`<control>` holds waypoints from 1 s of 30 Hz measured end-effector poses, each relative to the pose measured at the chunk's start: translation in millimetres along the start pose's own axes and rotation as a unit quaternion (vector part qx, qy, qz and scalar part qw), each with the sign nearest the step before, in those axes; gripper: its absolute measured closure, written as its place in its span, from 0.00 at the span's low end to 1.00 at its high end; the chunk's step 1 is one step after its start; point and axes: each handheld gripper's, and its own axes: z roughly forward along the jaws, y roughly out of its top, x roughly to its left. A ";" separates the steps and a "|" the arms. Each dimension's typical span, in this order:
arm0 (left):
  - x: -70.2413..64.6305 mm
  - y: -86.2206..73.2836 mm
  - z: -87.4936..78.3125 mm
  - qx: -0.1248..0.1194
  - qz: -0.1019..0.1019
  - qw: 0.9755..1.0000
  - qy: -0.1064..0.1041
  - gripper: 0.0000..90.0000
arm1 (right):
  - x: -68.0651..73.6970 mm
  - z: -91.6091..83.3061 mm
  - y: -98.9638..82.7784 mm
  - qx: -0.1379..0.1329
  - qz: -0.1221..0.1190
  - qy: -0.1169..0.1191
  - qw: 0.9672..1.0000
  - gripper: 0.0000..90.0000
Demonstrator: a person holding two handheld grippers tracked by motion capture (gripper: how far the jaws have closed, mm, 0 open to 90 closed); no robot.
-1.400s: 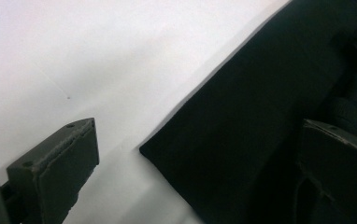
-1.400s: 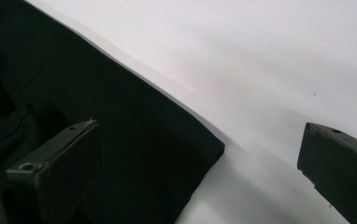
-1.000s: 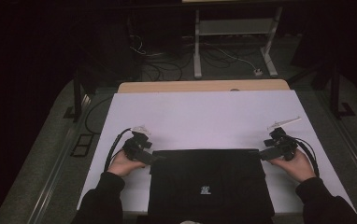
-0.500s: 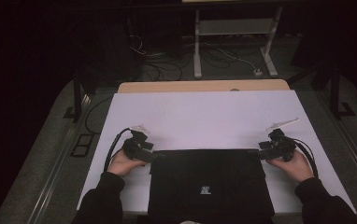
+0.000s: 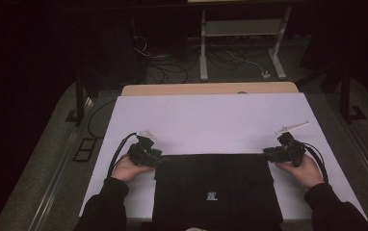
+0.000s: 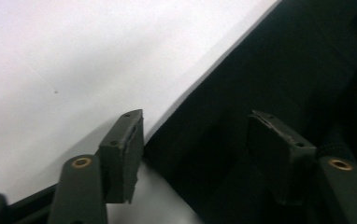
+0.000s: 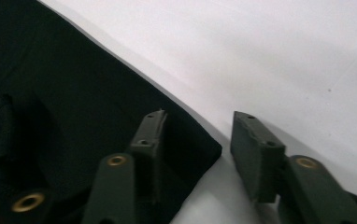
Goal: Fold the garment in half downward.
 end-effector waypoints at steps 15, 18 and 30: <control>-1.6 -1.0 -1.4 0.013 -0.019 1.000 0.011 0.91 | 3.3 -0.8 -0.3 0.008 0.020 0.000 1.000 0.94; 0.7 -1.2 -3.2 0.014 -0.023 1.000 0.010 0.93 | 5.4 -2.4 -1.0 0.006 0.016 -0.004 1.000 0.95; -5.6 2.9 -14.9 -0.023 0.013 0.999 0.041 0.95 | 10.9 -9.2 -1.8 -0.017 0.023 -0.023 0.999 0.96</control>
